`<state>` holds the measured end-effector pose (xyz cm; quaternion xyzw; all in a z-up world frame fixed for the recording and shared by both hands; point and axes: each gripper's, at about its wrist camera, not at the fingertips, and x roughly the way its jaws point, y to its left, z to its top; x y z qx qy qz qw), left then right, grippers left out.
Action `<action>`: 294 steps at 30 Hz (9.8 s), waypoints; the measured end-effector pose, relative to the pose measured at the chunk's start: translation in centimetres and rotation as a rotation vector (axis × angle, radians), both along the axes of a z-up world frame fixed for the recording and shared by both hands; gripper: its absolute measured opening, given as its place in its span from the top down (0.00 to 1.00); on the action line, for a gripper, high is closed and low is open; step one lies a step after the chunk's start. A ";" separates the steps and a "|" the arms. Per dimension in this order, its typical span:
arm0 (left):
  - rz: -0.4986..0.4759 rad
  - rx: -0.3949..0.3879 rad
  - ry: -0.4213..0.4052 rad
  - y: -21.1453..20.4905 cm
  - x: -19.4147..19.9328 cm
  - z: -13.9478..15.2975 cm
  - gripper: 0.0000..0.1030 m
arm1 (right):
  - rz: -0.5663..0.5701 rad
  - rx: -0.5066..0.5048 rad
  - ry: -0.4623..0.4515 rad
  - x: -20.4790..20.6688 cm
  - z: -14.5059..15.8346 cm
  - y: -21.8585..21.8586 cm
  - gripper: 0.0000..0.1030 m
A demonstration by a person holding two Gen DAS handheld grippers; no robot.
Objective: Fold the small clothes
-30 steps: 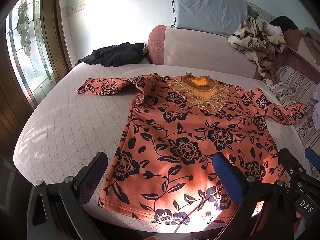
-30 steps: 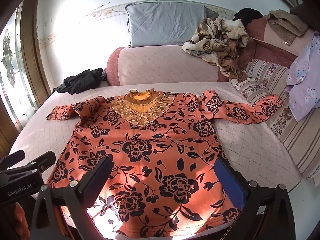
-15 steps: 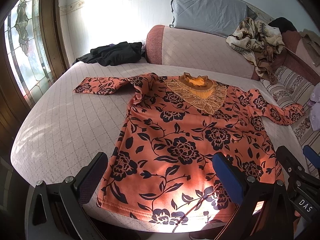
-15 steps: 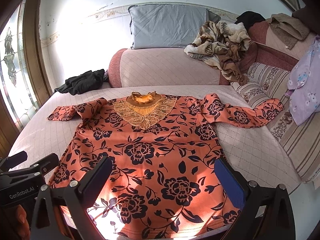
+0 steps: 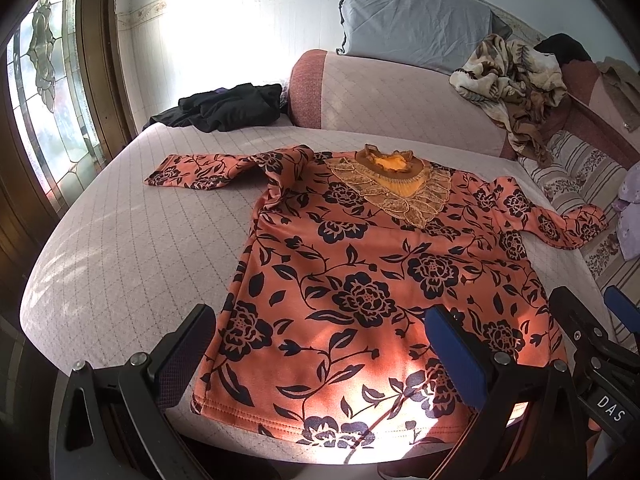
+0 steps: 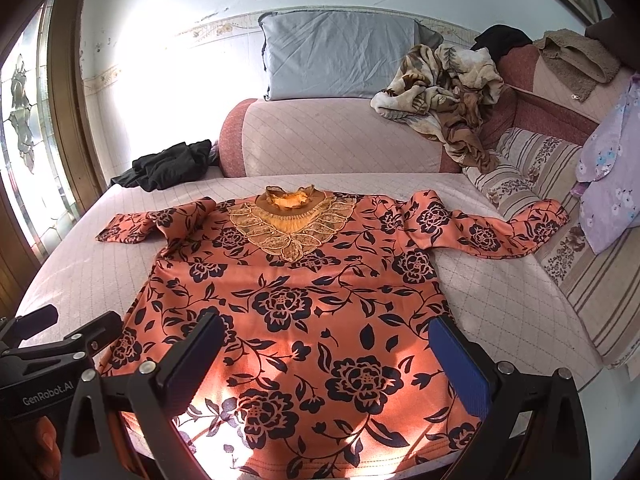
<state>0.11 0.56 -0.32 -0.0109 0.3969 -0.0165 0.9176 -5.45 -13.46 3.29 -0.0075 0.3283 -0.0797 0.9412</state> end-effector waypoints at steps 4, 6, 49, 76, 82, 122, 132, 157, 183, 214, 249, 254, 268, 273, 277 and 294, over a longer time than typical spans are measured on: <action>0.000 -0.001 0.001 0.0 0.1 0.1 0.00 | 0.001 -0.001 -0.002 0.0 0.1 0.1 0.00; -0.001 -0.002 0.002 0.0 0.1 0.1 0.00 | 0.003 0.000 -0.003 0.0 0.1 0.1 0.00; -0.006 0.000 0.011 -0.1 0.3 0.0 0.00 | 0.013 -0.004 0.008 0.3 -0.3 0.5 0.00; 0.459 0.065 0.192 18.7 10.9 -8.5 0.00 | -0.333 0.559 -0.035 5.6 -3.7 -28.4 0.01; 0.587 0.053 0.111 22.4 14.6 -9.5 0.00 | -0.622 0.537 -0.033 11.9 -5.5 -42.0 0.39; 0.635 0.019 0.139 23.7 16.0 -13.6 0.00 | 0.289 0.300 0.238 27.7 -11.1 0.7 0.11; 0.624 -0.047 0.150 24.7 15.8 -13.6 0.00 | 0.123 0.438 0.256 30.8 -12.0 -6.6 0.02; 0.563 -0.635 0.064 35.1 33.0 -13.2 0.16 | 0.262 0.589 0.084 21.5 -14.5 -6.8 0.00; -0.053 -0.185 -0.346 4.8 31.5 12.5 0.98 | 0.271 0.651 0.046 21.2 -14.8 -7.6 0.01; 0.065 -0.098 0.087 8.9 26.6 -10.4 0.19 | 0.032 0.859 0.030 22.7 -10.8 -14.2 0.01; 0.063 -0.077 0.061 9.4 26.3 -13.0 0.13 | 0.112 0.766 0.131 32.7 -8.3 -20.3 0.36; 0.062 -0.069 0.062 9.4 26.4 -13.2 0.12 | -0.172 0.985 0.080 34.4 -12.7 -26.8 0.35; 0.075 -0.184 0.116 12.8 16.9 -7.9 0.11 | -0.022 0.643 0.212 8.5 -9.1 -19.2 0.18; 0.047 -0.221 0.215 14.9 6.9 -9.0 0.11 | -0.037 0.525 0.246 3.5 -8.7 -19.4 0.18; 0.063 -0.259 0.287 15.7 2.0 -11.4 0.11 | -0.100 0.461 0.300 2.1 -9.1 -21.5 0.19; 0.007 -0.050 0.252 12.0 0.0 -11.5 0.57 | -0.076 0.480 0.442 -1.0 -11.5 -23.6 0.52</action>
